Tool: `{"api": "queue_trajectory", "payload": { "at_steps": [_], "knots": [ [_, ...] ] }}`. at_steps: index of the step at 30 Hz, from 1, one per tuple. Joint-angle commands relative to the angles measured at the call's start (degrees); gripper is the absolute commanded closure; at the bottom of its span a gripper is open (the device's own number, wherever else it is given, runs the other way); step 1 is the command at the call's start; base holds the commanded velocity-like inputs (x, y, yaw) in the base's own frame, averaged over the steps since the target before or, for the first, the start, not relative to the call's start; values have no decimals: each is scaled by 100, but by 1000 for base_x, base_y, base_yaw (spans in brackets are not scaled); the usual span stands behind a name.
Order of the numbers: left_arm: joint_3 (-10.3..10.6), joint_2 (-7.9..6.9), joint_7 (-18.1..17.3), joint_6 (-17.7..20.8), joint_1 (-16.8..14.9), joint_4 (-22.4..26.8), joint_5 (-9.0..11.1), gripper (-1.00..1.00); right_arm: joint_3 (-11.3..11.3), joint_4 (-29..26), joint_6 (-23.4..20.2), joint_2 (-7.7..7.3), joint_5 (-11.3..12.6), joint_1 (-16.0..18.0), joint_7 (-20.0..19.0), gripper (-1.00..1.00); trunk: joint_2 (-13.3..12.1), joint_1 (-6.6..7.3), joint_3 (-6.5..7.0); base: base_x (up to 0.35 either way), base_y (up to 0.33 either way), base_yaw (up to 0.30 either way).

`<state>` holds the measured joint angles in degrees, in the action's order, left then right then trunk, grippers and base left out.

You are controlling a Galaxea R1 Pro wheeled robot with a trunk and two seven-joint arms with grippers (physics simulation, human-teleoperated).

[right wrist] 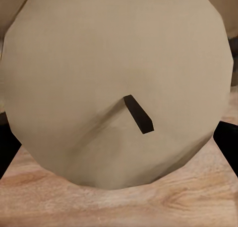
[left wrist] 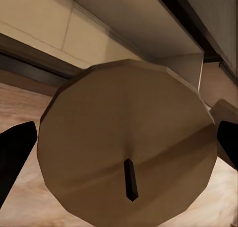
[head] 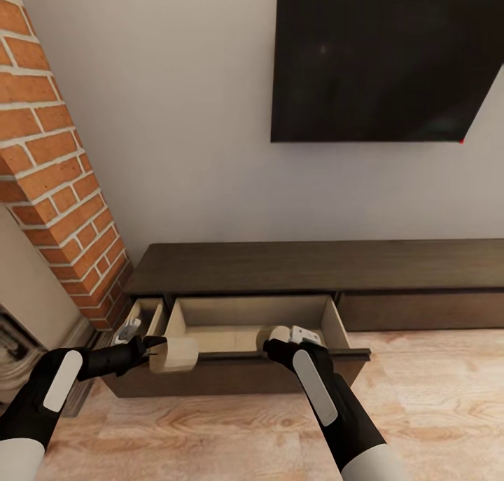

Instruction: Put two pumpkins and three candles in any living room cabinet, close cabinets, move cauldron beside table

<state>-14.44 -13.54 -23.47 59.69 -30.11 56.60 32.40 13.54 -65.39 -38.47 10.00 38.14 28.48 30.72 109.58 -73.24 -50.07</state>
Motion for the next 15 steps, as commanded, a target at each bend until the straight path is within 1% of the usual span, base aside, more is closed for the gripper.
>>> {"api": "queue_trajectory", "payload": {
  "at_steps": [1, 15],
  "knots": [
    [1, 0, 0, -1, 2, 0, -7, 100, -8, 0, -3, 0, -1, 0, 4, 100, -42, 23, 18, 0, 0, 0],
    [-15, 0, 0, -1, 4, 0, -5, 100, -35, 0, -20, 0, 9, 3, 4, 100, -603, 330, 270, 0, 0, 0]
  ]
}}
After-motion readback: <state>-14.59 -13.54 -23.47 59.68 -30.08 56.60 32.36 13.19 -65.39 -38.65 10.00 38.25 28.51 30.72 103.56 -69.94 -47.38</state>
